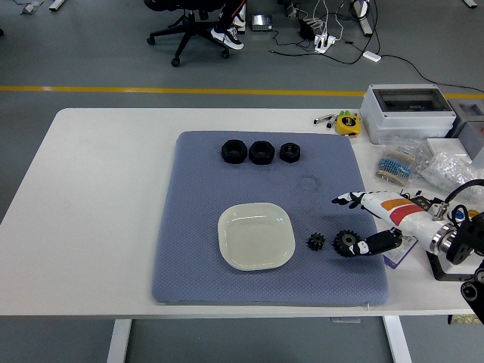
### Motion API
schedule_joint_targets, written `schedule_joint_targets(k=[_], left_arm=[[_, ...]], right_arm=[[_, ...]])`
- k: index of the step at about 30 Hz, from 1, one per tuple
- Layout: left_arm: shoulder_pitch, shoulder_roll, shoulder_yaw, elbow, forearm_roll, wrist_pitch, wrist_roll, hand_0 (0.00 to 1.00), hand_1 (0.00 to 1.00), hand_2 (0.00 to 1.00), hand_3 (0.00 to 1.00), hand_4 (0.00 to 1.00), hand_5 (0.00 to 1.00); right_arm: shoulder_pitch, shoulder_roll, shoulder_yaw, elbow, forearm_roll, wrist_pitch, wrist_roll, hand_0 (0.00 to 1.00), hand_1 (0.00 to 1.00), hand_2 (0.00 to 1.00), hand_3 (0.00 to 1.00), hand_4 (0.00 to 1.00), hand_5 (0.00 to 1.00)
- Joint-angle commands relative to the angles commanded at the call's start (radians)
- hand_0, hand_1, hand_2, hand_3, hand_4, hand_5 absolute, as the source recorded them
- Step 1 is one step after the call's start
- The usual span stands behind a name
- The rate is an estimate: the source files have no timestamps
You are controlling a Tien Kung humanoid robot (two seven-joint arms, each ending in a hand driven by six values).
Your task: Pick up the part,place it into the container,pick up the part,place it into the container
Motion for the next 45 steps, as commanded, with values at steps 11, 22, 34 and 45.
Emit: schedule_joint_targets(k=[11,22,34,45], left_arm=[[-0.003,0.004,0.009,0.0,0.005,-0.001,0.005,0.71,0.681,0.746,0.581,0.671,0.611],[-0.009,0.002,0.025,0.0,-0.012,-0.001,0.008,0.708,0.68,0.745,0.579,0.668,0.604],[-0.02,0.006,0.044,0.0,0.005,-0.005,0.021,0.707,0.675,0.741,0.579,0.668,0.604],[-0.026,0.008,0.045,0.0,0.024,-0.007,0.029,0.705,0.674,0.738,0.578,0.666,0.602]], right_arm=[[0.051,-0.016,-0.071,-0.044,-0.022,0.007,-0.034,0.656,0.685,0.759,0.823,0.998,0.353],[0.083,-0.022,-0.122,-0.089,0.02,0.026,-0.046,0.628,0.665,0.747,0.784,0.998,0.366],[0.086,-0.03,-0.127,-0.116,0.043,0.048,-0.045,0.51,0.561,0.613,0.514,0.843,0.476],[0.083,-0.026,-0.12,-0.125,0.067,0.049,-0.043,0.321,0.425,0.516,0.502,0.812,0.513]])
